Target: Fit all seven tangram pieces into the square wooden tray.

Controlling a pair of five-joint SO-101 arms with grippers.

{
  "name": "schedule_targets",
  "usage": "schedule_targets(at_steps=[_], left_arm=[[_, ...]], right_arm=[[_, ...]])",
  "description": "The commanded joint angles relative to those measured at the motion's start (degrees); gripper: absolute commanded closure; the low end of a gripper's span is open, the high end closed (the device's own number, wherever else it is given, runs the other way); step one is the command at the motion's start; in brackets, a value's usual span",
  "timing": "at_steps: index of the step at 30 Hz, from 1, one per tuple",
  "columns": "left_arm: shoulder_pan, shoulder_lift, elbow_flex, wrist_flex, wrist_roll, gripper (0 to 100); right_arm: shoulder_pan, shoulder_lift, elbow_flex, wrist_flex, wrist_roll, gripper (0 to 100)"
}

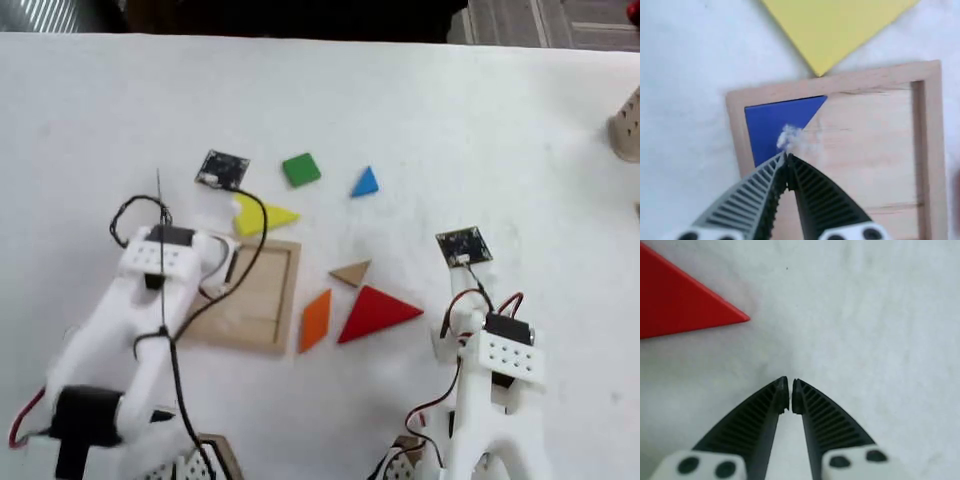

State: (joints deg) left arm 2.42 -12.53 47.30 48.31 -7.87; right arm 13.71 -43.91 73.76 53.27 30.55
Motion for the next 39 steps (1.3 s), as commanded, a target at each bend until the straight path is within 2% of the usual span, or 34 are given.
schedule_targets(at_steps=[1,4,7,11,16,21,25,27,33,36,39], left_arm=[[-0.8,-13.1,4.0,-0.1,-0.4,97],[-2.4,-20.0,7.7,-1.7,-0.3,97],[-8.0,-23.6,9.7,-4.9,2.7,97],[-15.1,-22.5,9.5,-7.5,13.8,97],[-17.8,-19.6,8.3,-9.1,15.5,97],[-22.7,-15.5,4.2,-9.1,15.6,97],[-28.4,-11.6,0.6,-9.1,22.5,97],[-29.8,-8.9,-0.9,-9.1,24.9,97],[-30.2,-1.4,-5.1,-9.0,25.0,97],[-30.2,1.1,-6.5,-9.3,25.0,97],[-30.2,2.9,-8.0,-9.3,25.0,97]], right_arm=[[-0.5,-1.1,-0.3,-0.7,1.1,98.1],[-0.5,-1.1,-0.3,-0.7,1.1,98.1],[-0.4,-1.1,-0.3,-0.7,1.1,98.0],[-0.6,-1.1,-0.3,-0.7,1.1,97.9],[-1.5,-1.1,-0.4,-0.8,1.1,97.8],[-9.3,-1.5,-0.8,-0.6,0.7,97.8],[-15.3,-1.4,-4.1,0.5,-0.1,97.8],[-18.9,-1.0,-7.6,2.7,-3.8,97.7],[-34.9,-0.9,-18.2,7.7,-14.9,97.3],[-41.3,-0.9,-19.6,6.6,-21.5,89.5],[-44.7,-0.8,-19.3,3.3,-27.8,78.3]])
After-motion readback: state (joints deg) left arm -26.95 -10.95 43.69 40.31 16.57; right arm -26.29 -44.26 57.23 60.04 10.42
